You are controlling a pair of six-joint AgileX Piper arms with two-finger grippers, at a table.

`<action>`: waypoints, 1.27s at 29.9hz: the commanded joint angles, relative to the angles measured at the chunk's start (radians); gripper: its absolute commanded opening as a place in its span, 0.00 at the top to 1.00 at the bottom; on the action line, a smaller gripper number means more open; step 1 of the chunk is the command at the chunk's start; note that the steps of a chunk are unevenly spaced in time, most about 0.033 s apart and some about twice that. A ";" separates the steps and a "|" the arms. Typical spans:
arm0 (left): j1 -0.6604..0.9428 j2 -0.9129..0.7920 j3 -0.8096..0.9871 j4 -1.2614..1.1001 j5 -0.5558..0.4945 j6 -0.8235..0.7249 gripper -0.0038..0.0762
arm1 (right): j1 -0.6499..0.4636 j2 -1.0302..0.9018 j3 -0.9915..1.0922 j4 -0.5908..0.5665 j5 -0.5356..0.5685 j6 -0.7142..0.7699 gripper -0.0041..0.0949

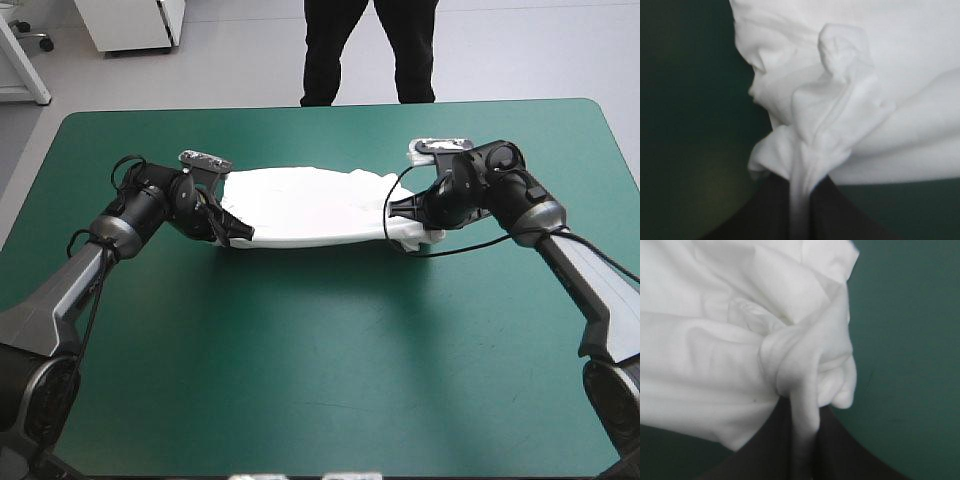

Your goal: Fold the cloth

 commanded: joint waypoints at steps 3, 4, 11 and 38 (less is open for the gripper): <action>0.015 0.054 -0.154 0.031 -0.084 -0.011 0.96 | -0.092 0.022 -0.128 0.038 -0.058 -0.072 0.98; 0.018 0.081 -0.187 0.035 -0.083 -0.011 0.96 | -0.105 0.036 -0.142 0.059 -0.058 -0.086 0.98; 0.036 0.272 -0.444 0.028 -0.066 -0.011 0.96 | -0.171 0.174 -0.274 0.145 -0.067 -0.157 0.98; 0.053 0.496 -0.720 -0.020 0.009 -0.037 0.23 | -0.195 0.441 -0.582 0.200 0.058 -0.224 0.47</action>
